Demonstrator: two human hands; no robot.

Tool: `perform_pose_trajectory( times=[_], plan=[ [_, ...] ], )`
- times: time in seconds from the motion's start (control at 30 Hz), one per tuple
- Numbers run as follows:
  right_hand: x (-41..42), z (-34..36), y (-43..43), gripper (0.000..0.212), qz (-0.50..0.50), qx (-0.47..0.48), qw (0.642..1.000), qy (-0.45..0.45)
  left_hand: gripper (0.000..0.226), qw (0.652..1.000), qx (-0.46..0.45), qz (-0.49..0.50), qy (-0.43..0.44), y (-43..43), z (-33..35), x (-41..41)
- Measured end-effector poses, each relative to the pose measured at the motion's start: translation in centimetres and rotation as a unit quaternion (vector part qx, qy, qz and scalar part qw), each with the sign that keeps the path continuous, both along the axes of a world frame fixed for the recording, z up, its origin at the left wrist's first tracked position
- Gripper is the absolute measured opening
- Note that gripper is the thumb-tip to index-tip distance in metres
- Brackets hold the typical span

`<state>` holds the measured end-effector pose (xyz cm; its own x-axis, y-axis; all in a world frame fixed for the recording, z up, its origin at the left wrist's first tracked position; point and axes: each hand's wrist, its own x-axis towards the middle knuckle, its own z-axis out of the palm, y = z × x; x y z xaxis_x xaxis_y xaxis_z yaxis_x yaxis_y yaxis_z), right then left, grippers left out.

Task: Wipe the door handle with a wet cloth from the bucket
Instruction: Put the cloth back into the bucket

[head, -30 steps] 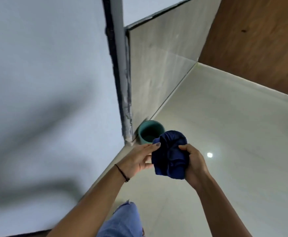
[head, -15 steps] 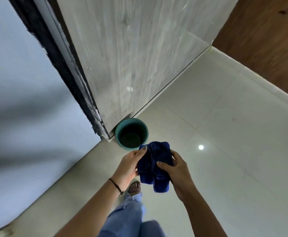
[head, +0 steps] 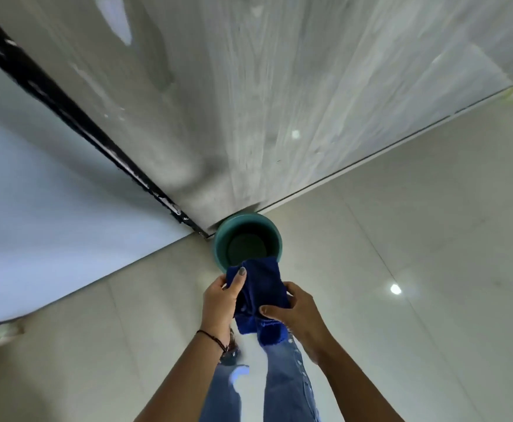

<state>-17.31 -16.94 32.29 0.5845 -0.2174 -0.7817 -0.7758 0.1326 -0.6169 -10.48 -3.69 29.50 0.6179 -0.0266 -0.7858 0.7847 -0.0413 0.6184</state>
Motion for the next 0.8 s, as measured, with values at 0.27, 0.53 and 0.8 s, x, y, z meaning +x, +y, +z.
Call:
perform_pose_trajectory(
  times=[0.27,0.53,0.8],
  plan=[
    [7.9,-17.6,-3.2,0.015,0.119,-0.058,0.99,0.041,0.029,0.998,0.013,0.027,0.063,-3.2,-18.7,4.4],
    [14.3,-41.3,-2.4,0.037,0.098,-0.093,0.988,0.069,0.034,0.995,0.085,0.039,0.03,-4.2,-40.9,10.5],
    [17.9,-55.9,-1.9,0.047,0.136,-0.069,0.975,0.159,0.045,0.985,0.144,-0.038,0.082,-4.8,-54.2,13.7]
  ],
)
